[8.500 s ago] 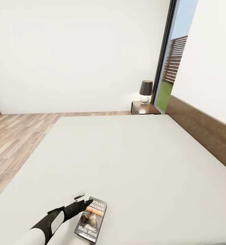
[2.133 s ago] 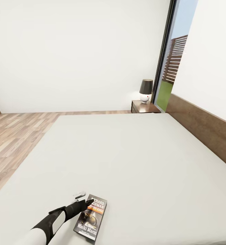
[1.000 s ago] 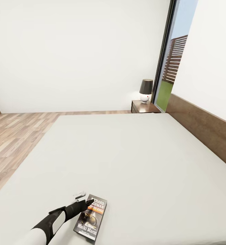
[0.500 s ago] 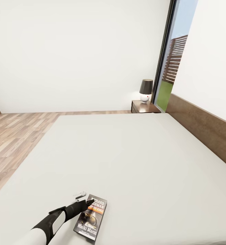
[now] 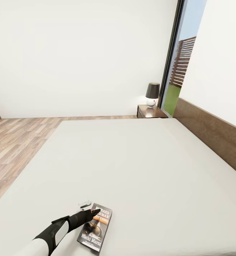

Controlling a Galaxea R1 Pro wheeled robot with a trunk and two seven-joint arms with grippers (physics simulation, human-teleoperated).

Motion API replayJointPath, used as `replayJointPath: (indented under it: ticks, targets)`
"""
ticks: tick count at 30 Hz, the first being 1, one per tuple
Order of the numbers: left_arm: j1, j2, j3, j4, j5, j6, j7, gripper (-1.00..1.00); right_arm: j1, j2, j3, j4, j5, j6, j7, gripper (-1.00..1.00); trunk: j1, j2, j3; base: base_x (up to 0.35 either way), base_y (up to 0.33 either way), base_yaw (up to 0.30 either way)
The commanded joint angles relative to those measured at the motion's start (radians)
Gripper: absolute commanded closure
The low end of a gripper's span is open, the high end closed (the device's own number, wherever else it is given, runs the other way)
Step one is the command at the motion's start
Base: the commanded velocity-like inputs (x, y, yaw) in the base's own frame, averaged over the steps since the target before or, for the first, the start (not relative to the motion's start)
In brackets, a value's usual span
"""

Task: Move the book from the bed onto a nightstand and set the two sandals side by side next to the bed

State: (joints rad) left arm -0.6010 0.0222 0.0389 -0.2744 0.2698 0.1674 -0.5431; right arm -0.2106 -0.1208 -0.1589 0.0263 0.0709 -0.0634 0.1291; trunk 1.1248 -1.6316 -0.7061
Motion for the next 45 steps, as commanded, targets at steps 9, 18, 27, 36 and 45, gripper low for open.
replayJointPath:
  ticks: [9,18,27,36,45]
  targets:
    - [0.0,-0.001,0.002,0.0,0.006,0.01,-0.01,-1.0,-0.001,-0.001,-0.008,0.003,0.007,-0.006,0.003,-1.0,0.0,0.0,-0.001,0.0,0.0,0.0]
    - [0.0,-0.001,0.001,0.0,0.006,0.01,-0.011,-1.0,-0.001,-0.002,-0.008,0.003,0.007,-0.006,0.003,-1.0,0.0,0.0,-0.001,0.0,0.0,0.0]
    - [0.0,-0.001,0.001,0.0,0.006,0.011,-0.011,-1.0,-0.001,-0.001,-0.008,0.003,0.007,-0.006,0.003,-1.0,0.0,0.0,-0.001,0.0,0.0,0.0]
    - [0.0,-0.001,0.001,0.0,0.006,0.009,-0.009,-1.0,-0.001,-0.001,-0.008,0.003,0.007,-0.006,0.003,-1.0,0.0,0.0,-0.001,0.0,0.0,0.0]
    - [0.0,-0.001,0.001,0.0,0.006,0.009,-0.007,-1.0,-0.001,-0.002,-0.008,0.003,0.007,-0.006,0.003,-1.0,0.0,0.0,-0.001,0.0,0.0,0.0]
